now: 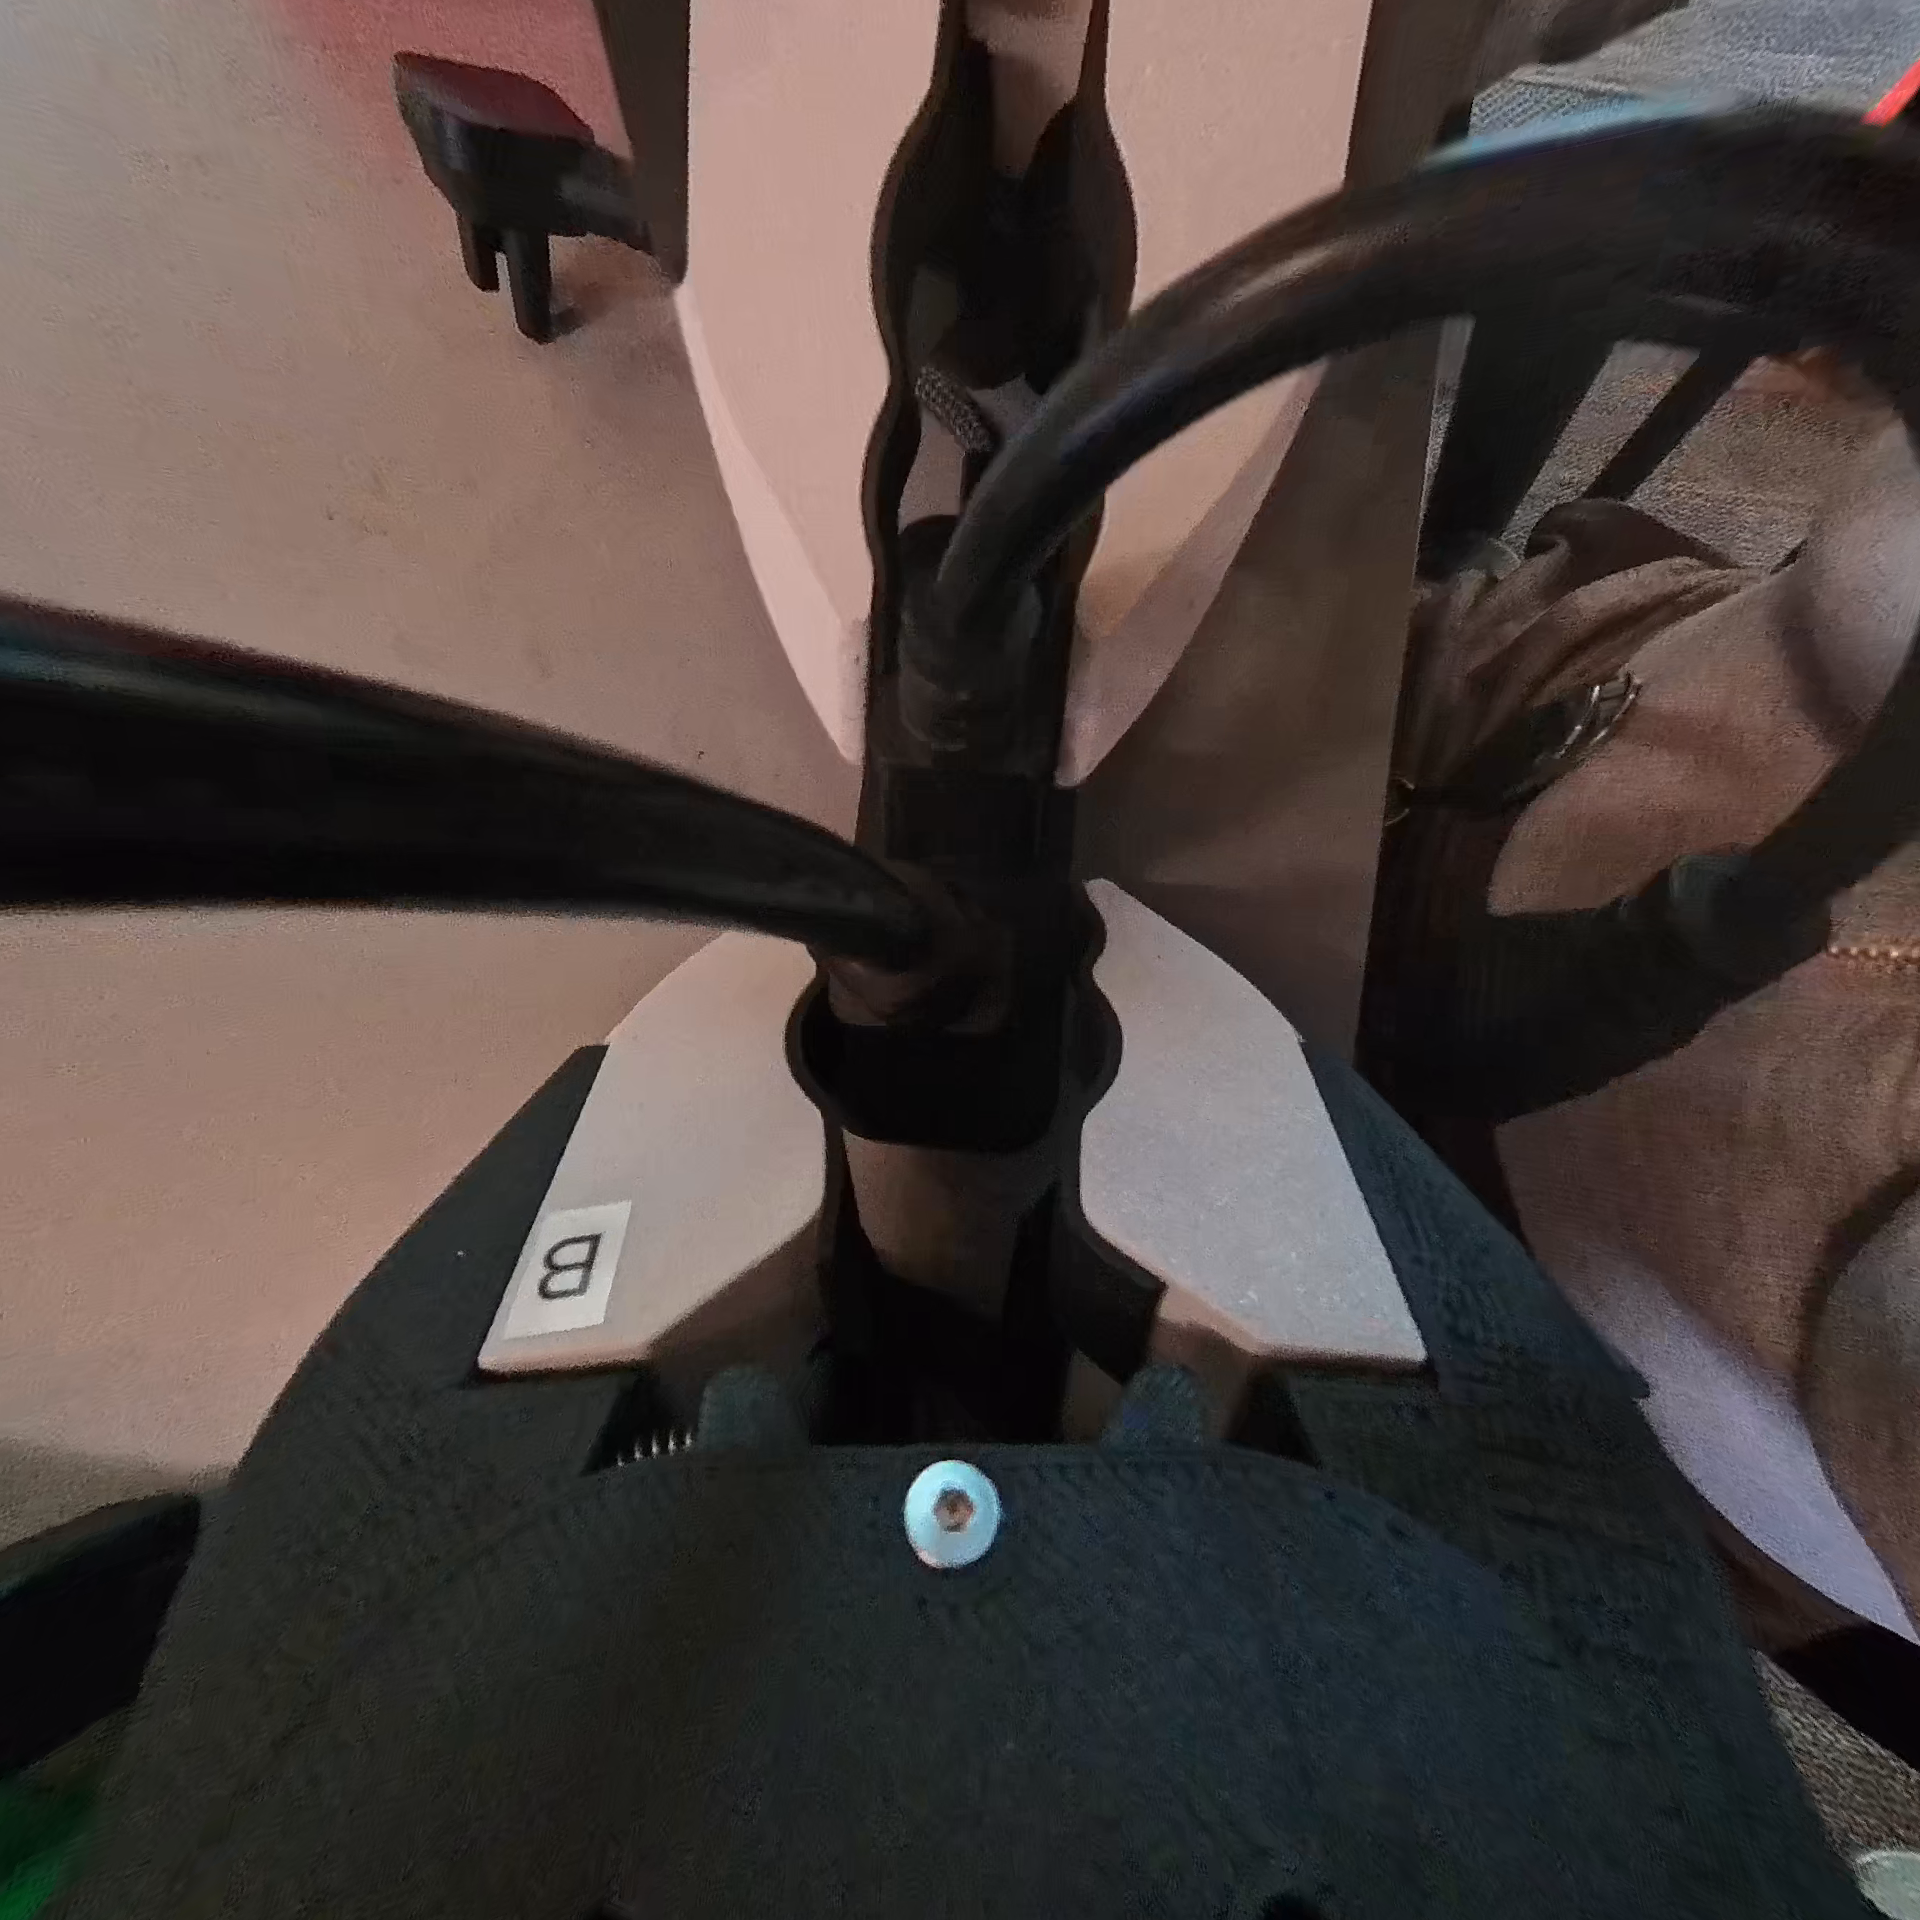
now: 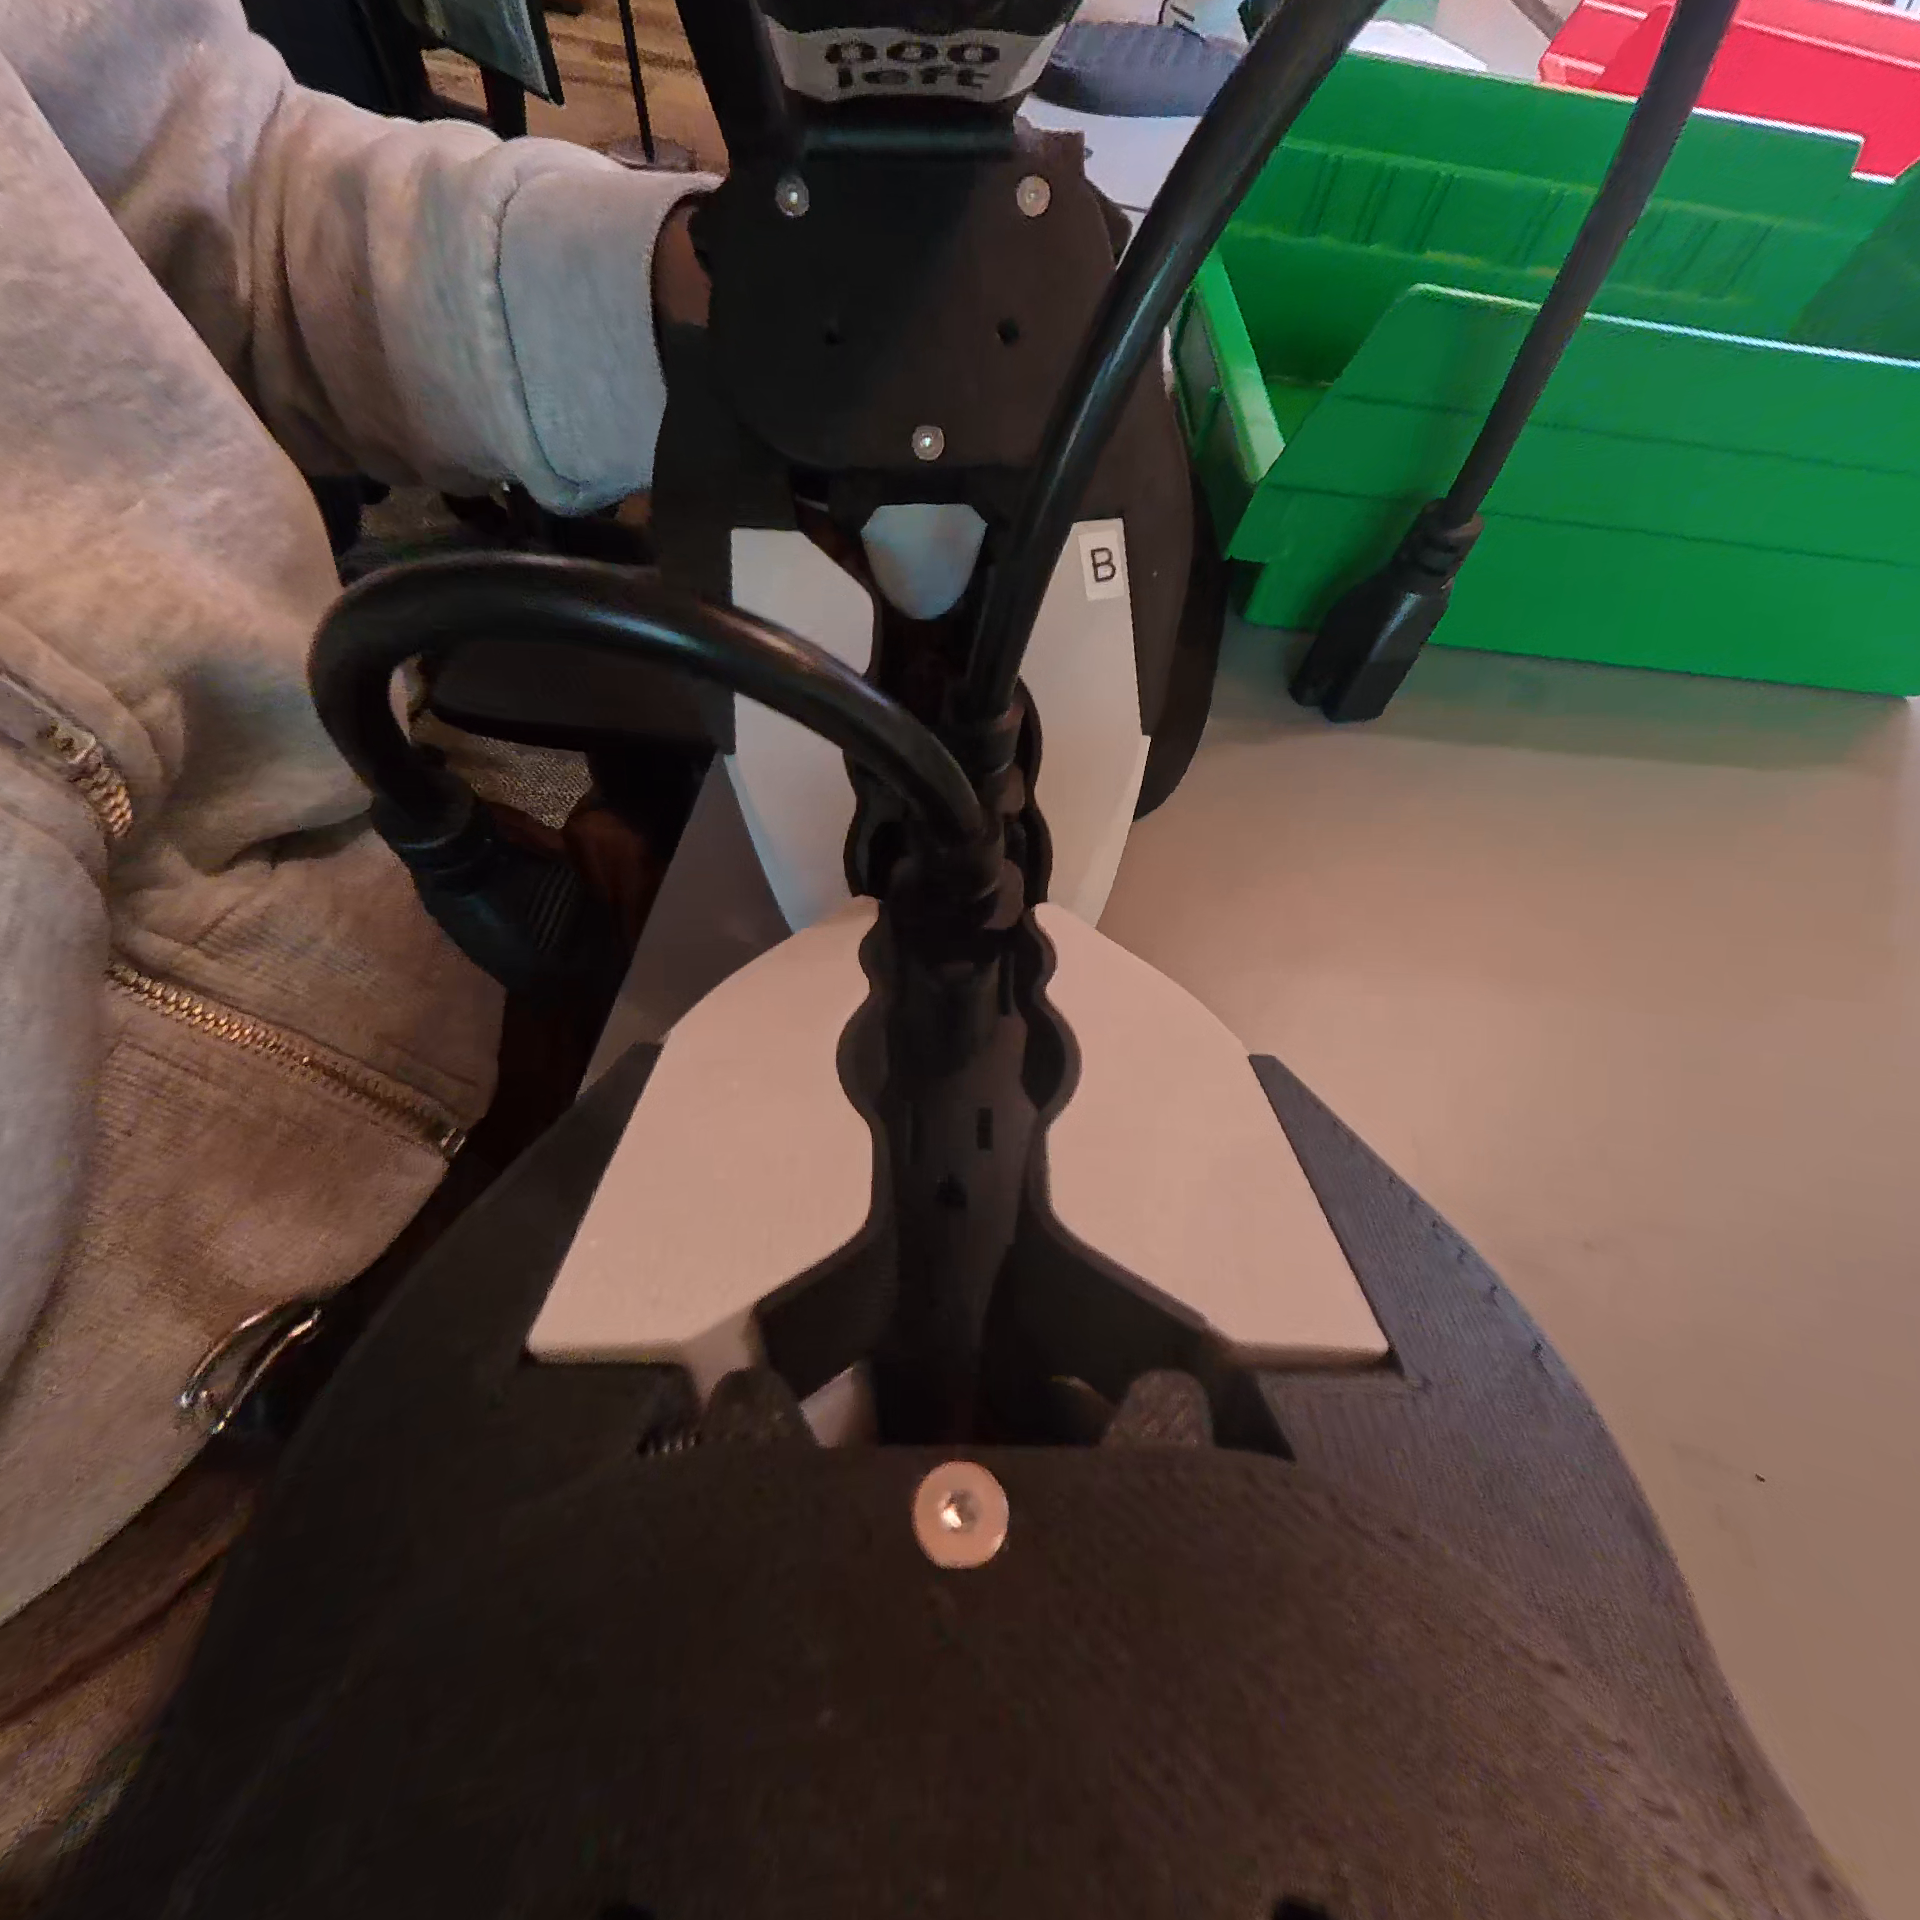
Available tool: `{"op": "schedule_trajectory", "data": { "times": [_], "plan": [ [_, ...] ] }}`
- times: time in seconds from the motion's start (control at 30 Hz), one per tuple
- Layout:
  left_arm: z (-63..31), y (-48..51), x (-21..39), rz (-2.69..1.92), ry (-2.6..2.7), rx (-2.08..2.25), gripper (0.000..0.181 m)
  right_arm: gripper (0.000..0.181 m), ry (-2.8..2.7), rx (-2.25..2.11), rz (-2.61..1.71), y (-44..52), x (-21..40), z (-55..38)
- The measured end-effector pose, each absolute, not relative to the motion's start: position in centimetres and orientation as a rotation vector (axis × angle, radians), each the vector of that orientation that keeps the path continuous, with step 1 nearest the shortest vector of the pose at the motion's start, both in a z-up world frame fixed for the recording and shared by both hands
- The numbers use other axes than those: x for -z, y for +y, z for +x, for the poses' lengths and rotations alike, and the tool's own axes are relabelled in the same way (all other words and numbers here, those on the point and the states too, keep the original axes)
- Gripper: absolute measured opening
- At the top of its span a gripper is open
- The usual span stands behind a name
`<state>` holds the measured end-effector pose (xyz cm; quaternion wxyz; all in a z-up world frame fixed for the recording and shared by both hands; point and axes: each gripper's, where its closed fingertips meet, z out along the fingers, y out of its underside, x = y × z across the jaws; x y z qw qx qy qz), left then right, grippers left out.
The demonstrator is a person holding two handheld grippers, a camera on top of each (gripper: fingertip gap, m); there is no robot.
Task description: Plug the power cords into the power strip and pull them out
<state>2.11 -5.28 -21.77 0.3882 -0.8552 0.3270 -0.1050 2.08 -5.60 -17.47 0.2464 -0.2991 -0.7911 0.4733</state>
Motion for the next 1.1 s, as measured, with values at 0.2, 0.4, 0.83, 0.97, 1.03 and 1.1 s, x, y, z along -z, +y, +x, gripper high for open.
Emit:
{"op": "schedule_trajectory", "data": {
  "times": [0.2,0.4,0.83,0.97,1.03,1.1],
  "plan": [
    [2.13,-5.31,21.78,-2.18,0.832,0.276,0.041,0.022,-2.157,-1.301,-0.817,-5.91,17.41,1.81],
    [2.23,-5.24,21.8,-2.174,0.832,0.283,0.042,0.022,-2.164,-1.323,-0.825,-5.55,17.42,2.16],
    [2.08,-5.3,21.79,-2.181,0.826,0.298,0.041,0.021,-2.153,-1.358,-0.835,-5.89,17.32,1.73],
    [2.22,-5.24,21.82,-2.176,0.827,0.303,0.042,0.022,-2.169,-1.33,-0.832,-5.49,17.39,2.28],
    [2.23,-5.24,21.82,-2.18,0.833,0.299,0.042,0.022,-2.163,-1.344,-0.833,-5.5,17.36,2.25],
    [2.18,-5.24,21.81,-2.185,0.827,0.305,0.042,0.022,-2.157,-1.347,-0.826,-5.77,17.3,1.96]
  ]
}}
